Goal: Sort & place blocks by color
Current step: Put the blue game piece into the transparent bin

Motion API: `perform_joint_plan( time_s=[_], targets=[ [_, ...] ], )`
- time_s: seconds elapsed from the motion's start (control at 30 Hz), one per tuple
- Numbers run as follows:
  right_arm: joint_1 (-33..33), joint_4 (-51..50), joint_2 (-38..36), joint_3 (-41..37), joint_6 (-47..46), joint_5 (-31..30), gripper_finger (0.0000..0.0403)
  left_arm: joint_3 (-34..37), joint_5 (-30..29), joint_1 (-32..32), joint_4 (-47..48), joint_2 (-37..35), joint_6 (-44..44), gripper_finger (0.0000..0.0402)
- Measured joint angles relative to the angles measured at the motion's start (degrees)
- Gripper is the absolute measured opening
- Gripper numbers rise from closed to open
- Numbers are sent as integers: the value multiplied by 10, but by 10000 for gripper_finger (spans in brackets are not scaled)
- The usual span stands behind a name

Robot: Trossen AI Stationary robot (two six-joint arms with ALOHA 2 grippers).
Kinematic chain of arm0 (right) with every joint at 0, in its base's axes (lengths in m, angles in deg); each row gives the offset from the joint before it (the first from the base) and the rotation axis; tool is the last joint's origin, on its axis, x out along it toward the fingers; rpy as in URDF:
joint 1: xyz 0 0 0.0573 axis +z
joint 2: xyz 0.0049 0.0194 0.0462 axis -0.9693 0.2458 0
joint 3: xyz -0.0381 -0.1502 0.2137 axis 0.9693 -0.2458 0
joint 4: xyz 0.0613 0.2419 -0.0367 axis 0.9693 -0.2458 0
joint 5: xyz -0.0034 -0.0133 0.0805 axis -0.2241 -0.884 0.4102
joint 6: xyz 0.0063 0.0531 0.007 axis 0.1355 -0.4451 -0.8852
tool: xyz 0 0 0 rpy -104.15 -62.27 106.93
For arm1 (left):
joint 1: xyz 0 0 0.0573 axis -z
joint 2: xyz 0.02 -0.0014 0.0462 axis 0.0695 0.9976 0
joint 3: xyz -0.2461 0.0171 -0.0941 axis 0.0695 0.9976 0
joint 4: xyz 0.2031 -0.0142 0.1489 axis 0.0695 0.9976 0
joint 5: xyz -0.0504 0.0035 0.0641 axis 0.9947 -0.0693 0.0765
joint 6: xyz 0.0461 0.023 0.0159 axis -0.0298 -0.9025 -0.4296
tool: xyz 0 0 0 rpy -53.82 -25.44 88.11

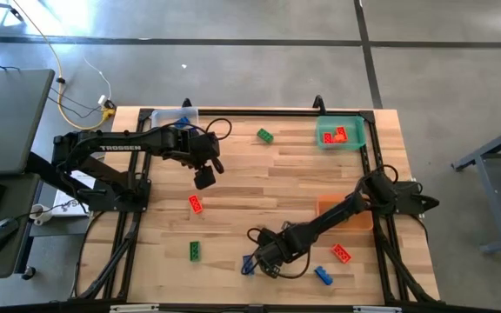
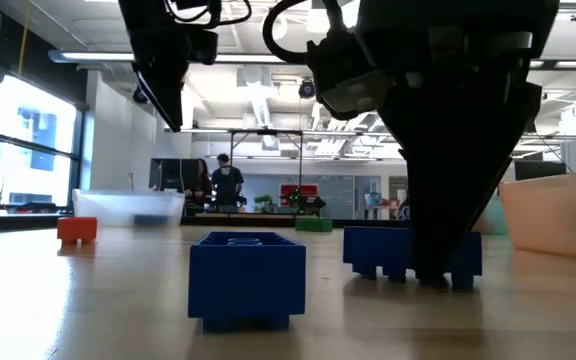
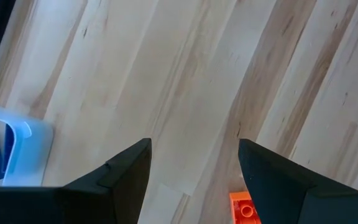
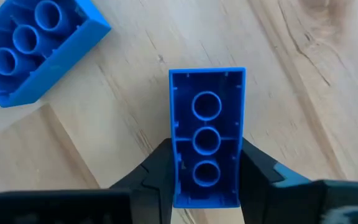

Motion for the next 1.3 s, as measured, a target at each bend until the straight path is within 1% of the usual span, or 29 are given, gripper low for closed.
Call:
perform_joint_plan(
  time_s=[0.1,0.2,0.37,0.57,0.77,0.97,1.3],
  targets=[
    [0,-8,0,7,9,6,102,0,9,0,0,0,0,229],
    [-1,-38,3,29,33,17,102,0,15,0,-1,-2,0,229],
    [-15,-108,3,70,89,-9,102,0,15,0,-5,-13,-17,230],
    [-44,-182,2,109,145,-34,102,0,17,-1,-6,-48,-31,229],
    [-86,-208,2,153,219,-47,102,0,19,-4,-8,-106,-54,230],
    [-145,-229,2,208,318,-87,102,0,19,-4,-14,-175,-74,230],
    [-254,-233,1,340,467,-80,102,0,8,-4,-20,-270,-87,229]
  ],
)
